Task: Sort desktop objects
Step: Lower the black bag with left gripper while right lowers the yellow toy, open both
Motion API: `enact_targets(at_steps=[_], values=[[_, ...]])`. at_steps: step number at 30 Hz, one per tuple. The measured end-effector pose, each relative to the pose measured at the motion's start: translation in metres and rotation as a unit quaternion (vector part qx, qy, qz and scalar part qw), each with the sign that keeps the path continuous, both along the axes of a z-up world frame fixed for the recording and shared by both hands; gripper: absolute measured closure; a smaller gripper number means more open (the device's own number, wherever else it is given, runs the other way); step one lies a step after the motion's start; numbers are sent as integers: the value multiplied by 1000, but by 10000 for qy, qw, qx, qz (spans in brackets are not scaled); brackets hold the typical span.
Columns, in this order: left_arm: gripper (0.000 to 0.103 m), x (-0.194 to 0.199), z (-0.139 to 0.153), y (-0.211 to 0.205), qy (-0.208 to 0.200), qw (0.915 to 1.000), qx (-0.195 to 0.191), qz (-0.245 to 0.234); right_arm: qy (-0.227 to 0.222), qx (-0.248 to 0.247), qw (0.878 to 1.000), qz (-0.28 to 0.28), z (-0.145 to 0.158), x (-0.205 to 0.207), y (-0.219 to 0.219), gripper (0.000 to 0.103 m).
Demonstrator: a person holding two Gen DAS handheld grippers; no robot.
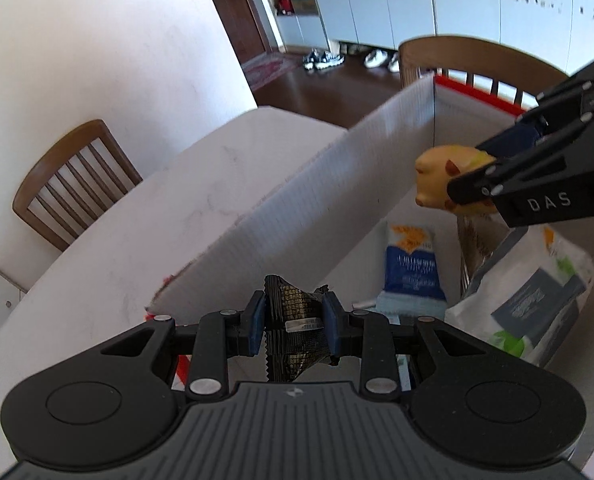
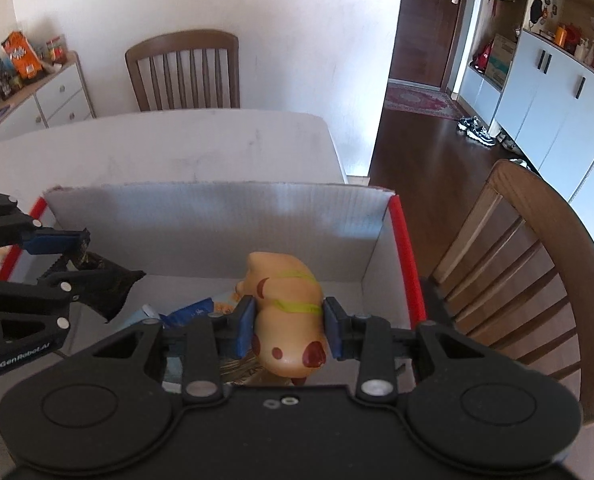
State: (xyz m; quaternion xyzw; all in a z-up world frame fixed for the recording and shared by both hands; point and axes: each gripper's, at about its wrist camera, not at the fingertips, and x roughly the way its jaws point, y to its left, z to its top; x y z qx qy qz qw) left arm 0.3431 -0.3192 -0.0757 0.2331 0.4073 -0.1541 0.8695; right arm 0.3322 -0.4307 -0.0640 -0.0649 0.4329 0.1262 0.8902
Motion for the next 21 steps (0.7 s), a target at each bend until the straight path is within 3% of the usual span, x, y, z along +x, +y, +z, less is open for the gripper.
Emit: enact_targets(at_steps=[6,8,21], values=[[74,6,-11,0,387,9990,-109,185,144,-113,9998,66,-12,3,0,68],[74,5,-12,-3,367,9993,2,103,188,-124,9997,101,-14,4,1,68],[74,11,-13,2,688,9973,-229,124,352,-238,9991,92,-21,8,1,63]])
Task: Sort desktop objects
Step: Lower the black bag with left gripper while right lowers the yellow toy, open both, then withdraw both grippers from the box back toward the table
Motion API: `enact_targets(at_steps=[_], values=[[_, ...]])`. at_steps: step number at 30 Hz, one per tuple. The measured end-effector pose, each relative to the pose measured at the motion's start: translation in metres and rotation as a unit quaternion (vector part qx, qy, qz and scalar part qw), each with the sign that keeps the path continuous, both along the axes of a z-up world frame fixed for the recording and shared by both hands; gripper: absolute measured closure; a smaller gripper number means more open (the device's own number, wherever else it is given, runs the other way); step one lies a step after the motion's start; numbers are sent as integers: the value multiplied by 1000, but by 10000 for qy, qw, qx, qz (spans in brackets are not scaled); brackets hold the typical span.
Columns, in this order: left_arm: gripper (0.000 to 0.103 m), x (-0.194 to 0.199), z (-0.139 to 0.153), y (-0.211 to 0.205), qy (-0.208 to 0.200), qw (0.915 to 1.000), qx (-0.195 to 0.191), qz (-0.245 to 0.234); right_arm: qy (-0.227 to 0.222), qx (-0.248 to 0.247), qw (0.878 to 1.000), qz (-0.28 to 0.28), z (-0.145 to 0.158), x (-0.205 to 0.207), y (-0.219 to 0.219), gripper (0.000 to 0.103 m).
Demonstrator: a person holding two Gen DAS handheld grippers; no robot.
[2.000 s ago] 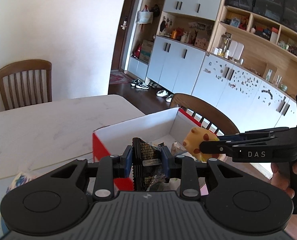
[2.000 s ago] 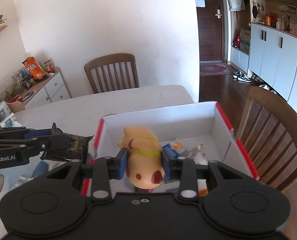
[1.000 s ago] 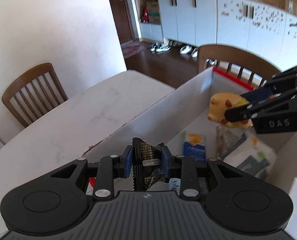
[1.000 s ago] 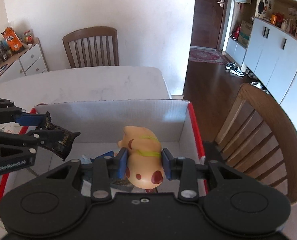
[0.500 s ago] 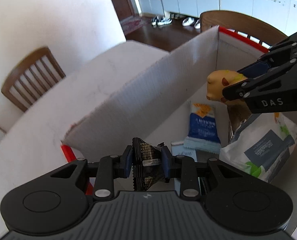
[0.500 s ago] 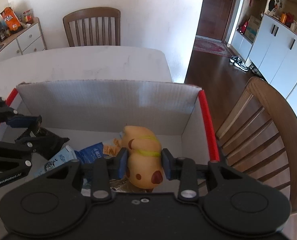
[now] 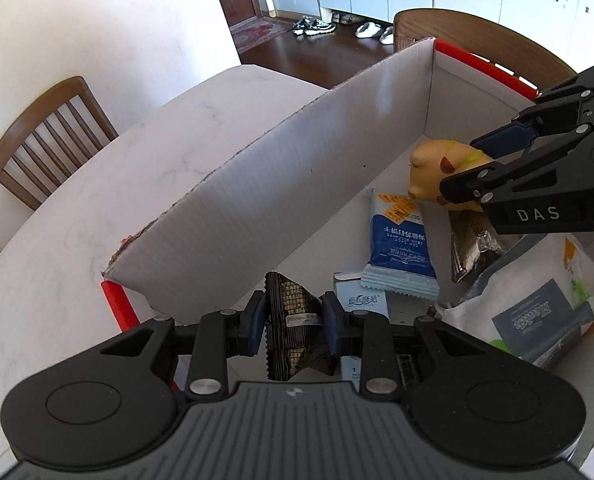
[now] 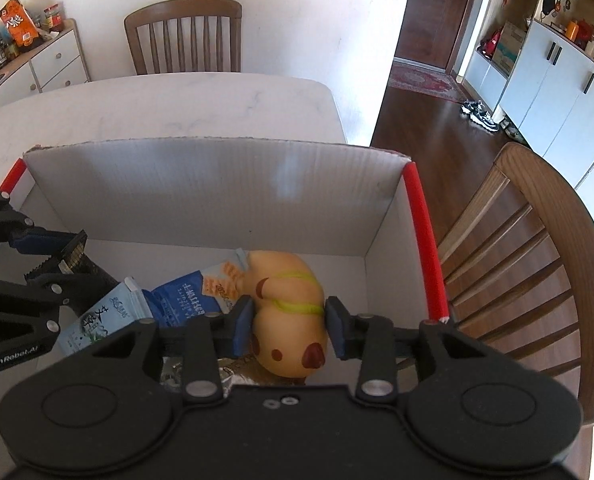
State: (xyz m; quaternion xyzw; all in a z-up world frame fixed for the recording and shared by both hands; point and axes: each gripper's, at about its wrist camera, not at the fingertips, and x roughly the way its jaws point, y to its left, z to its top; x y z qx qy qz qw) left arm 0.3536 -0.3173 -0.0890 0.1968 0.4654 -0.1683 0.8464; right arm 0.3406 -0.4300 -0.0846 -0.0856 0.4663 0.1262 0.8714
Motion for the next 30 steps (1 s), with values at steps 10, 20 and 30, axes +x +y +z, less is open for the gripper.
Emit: enact_targets(at_steps=[10,20,30], values=[[32,-11,11,-4,-160,9997,-150,-61,6,214,9997,67,12,-7,-7,46],[31,-31,33,8,-160,9963,-843,34,-155,488,9983,295,38,-27,-11,40],[31,-53,54,27,-235,9885,-1478,224,-336,739,9953,534,63,-53,-8,40]])
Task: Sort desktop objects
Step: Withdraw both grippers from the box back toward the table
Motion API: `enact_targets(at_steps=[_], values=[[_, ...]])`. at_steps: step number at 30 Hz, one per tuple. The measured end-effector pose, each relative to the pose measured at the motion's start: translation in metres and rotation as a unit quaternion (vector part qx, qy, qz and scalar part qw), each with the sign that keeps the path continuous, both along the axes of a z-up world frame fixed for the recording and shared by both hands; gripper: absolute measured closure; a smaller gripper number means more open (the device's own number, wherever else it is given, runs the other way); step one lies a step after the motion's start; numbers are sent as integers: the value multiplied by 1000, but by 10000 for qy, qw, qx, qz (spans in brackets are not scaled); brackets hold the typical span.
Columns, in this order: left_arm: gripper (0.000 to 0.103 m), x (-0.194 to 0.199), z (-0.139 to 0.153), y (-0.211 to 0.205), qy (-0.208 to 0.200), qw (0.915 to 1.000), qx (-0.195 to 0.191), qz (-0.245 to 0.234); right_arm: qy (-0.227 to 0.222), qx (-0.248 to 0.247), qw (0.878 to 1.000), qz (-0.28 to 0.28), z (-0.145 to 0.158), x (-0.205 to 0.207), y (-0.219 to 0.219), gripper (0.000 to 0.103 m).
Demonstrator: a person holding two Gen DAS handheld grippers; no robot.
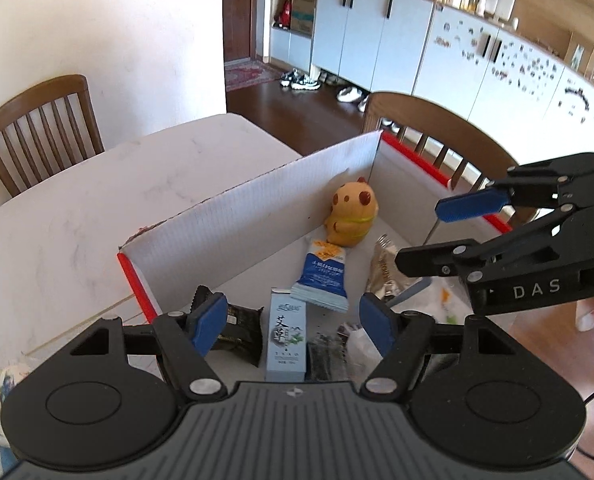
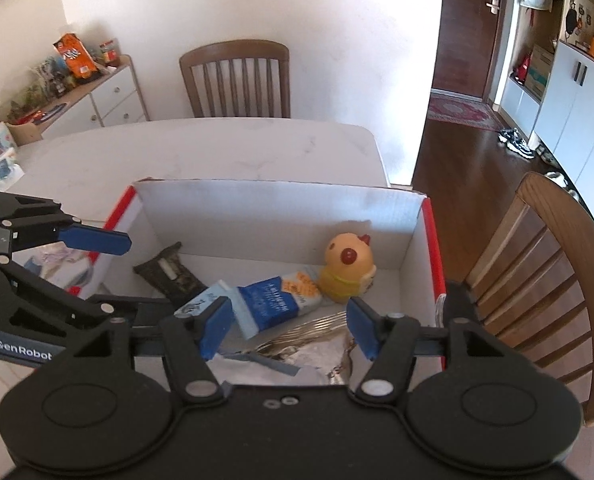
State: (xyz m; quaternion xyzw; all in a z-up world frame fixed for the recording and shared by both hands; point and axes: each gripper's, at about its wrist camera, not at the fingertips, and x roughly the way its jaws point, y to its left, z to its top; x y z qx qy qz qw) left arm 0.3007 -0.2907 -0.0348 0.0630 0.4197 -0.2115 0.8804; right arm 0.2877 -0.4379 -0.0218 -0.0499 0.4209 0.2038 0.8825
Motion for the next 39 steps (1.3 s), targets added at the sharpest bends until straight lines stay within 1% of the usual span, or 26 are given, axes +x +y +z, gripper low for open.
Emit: enact_targets(at_steps=[4,11,16,18,20,23,28,31,33,37,39], values=[[31,-11,5,4,14,9997,-229,-12,-58,110,9999,37,7,-10,3,40],[31,-35,16,12,-101,9983,-545,-189,-203,260,9995,-1,19,-28,7,37],[31,-56,21,25,-247,9973,-641,-264,-283,298,9992,21,22,-43,16,34],[31,-62,22,34,-278,9969,-692,-252,-311,381,9988,6,24,-50,20,29],[30,-68,23,44,-277,9964,-760,-251,-336,473,9983,-36,26,-55,23,28],[23,-76,24,60,-286,9960,-815,-245,-343,571,9977,-81,27,-62,34,26],[16,-87,23,88,-307,9952,-909,-198,-361,542,9978,-86,26,-68,60,23],[12,-92,21,106,-283,9945,-995,-154,-350,536,9977,-210,24,-70,78,22],[2,-95,20,118,-331,9945,-984,-115,-400,534,9969,-418,23,-73,86,22],[1,-103,17,147,-441,9942,-968,-139,-387,544,9952,-722,21,-76,108,21],[1,-106,15,161,-464,9940,-982,-146,-409,515,9947,-792,20,-78,121,17]])
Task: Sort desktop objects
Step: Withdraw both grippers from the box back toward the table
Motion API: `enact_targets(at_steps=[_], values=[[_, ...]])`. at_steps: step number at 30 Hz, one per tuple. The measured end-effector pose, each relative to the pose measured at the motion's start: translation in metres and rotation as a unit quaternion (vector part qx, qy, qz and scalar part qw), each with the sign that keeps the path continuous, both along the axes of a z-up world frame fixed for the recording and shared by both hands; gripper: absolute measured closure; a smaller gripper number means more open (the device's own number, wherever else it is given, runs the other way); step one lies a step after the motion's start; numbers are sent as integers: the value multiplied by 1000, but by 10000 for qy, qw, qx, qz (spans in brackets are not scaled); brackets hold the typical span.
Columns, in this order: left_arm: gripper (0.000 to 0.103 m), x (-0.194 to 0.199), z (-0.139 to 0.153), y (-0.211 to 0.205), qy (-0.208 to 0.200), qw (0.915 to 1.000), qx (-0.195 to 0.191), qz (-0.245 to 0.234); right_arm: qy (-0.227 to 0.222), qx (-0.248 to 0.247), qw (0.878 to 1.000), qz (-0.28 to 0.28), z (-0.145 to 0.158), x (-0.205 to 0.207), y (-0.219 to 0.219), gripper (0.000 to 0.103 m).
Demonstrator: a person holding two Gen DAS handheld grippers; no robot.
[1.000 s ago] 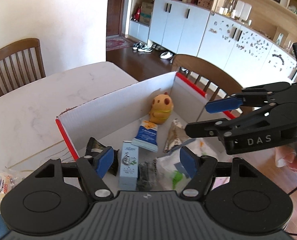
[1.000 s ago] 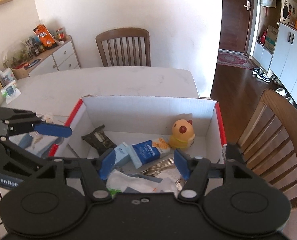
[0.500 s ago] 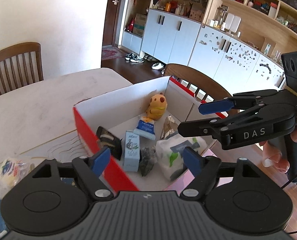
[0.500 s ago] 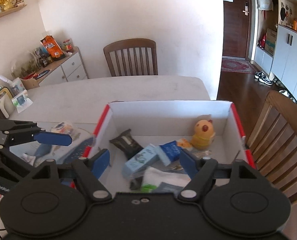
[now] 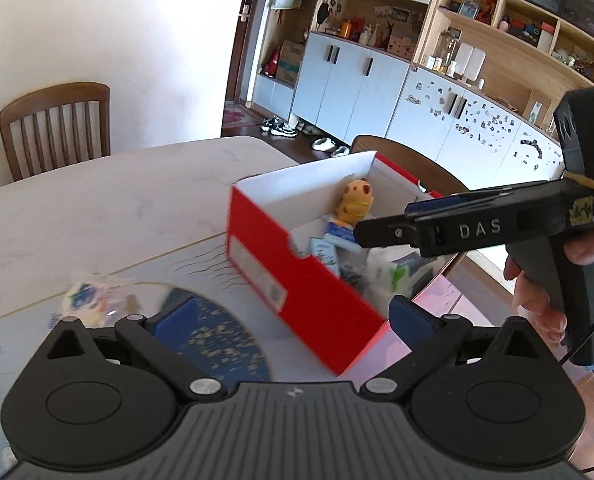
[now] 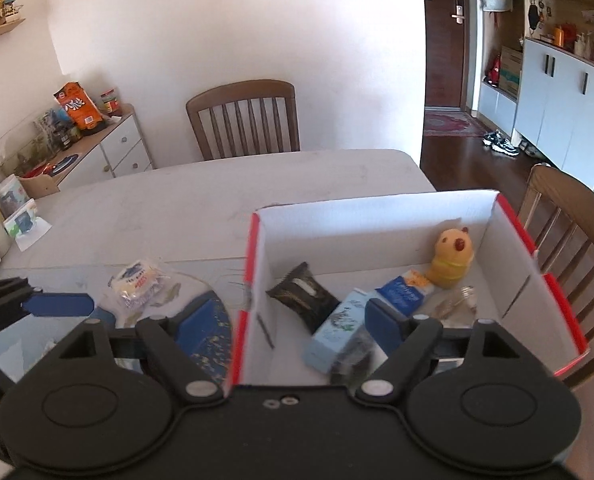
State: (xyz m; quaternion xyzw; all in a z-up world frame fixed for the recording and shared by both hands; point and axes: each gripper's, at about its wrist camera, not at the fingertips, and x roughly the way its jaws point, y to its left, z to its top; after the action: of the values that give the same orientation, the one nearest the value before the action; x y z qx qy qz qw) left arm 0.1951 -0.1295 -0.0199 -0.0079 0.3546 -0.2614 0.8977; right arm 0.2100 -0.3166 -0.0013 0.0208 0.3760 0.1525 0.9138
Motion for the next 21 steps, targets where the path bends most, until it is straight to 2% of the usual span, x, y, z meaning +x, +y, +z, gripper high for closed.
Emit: enact_targets(at_steps=[6,10,21], values=[[0,-11,-8,48,-124,9999,62,70,-121,-13,9997,-192,-3,-4,44,16],[0,-17,-15,81,-157,9998,-51,94,-68,-106,9997,-206,-10,-3,75,15],[0,-26,-41,156,89,9997,-102,202,111,-248,9994,-201,-25,2,142,14]])
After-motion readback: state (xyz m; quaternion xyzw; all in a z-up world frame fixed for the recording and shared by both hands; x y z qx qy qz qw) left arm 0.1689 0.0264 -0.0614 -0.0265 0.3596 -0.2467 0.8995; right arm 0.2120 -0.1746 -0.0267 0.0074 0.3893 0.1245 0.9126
